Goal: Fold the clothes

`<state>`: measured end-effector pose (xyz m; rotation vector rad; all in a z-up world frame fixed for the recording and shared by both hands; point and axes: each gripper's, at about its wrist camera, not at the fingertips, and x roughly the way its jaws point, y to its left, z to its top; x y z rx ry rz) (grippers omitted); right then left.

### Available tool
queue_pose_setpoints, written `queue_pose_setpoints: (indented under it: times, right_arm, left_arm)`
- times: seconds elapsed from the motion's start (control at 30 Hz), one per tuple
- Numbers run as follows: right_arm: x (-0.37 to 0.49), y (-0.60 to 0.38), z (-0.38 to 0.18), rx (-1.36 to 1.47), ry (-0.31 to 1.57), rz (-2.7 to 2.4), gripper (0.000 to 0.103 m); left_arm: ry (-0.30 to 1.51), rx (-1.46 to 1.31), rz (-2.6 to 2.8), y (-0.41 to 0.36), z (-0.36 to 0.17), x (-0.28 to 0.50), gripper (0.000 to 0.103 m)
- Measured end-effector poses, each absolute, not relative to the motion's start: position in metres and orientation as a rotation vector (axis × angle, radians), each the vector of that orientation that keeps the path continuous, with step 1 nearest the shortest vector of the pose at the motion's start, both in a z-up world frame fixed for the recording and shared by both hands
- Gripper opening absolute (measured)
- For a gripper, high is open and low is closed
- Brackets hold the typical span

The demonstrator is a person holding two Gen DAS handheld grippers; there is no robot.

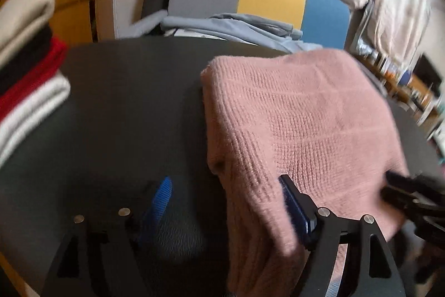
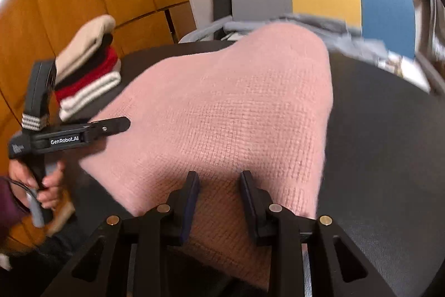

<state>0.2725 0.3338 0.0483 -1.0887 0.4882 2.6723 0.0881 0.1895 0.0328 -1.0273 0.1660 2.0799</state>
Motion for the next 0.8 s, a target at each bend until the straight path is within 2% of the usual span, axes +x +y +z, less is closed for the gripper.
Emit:
queue_pose_setpoints:
  times: [0.1,0.13,0.2,0.23,0.3,0.37,0.43,0.53,0.6,0.7,0.8]
  right_arm:
    - [0.294,0.347,0.066,-0.924,0.668,2.667,0.031]
    - [0.301,0.351,0.070,-0.871,0.716,2.660,0.034]
    - [0.307,0.365,0.077,-0.800,0.778,2.637,0.041]
    - [0.309,0.373,0.081,-0.765,0.808,2.624,0.050]
    - [0.305,0.389,0.085,-0.779,0.848,2.599,0.064]
    - [0.295,0.404,0.085,-0.826,0.887,2.586,0.067]
    - [0.285,0.417,0.081,-0.862,0.938,2.565,0.075]
    - [0.270,0.433,0.071,-0.936,0.978,2.507,0.076]
    - [0.262,0.441,0.064,-0.972,1.005,2.481,0.077]
    - [0.251,0.450,0.050,-1.016,1.116,2.471,0.077]
    - [0.238,0.460,0.034,-1.054,1.237,2.452,0.077]
  left_arm:
    - [0.016,-1.030,2.087,0.170,0.052,0.077,0.079]
    - [-0.038,-1.024,2.089,0.165,0.058,0.073,0.081]
    - [-0.104,-1.023,2.102,0.161,0.067,0.062,0.091]
    - [-0.110,-1.034,2.095,0.166,0.068,0.057,0.096]
    - [-0.107,-1.060,2.074,0.178,0.069,0.045,0.097]
    - [-0.042,-1.110,2.023,0.198,0.063,0.040,0.098]
    - [0.042,-1.123,2.014,0.216,0.056,0.036,0.098]
    - [0.103,-1.185,2.024,0.230,0.042,0.025,0.098]
    - [0.058,-1.265,1.932,0.236,0.032,0.016,0.098]
    - [0.025,-1.316,1.876,0.243,0.024,0.006,0.098]
    - [0.025,-1.337,1.838,0.251,0.018,0.000,0.102]
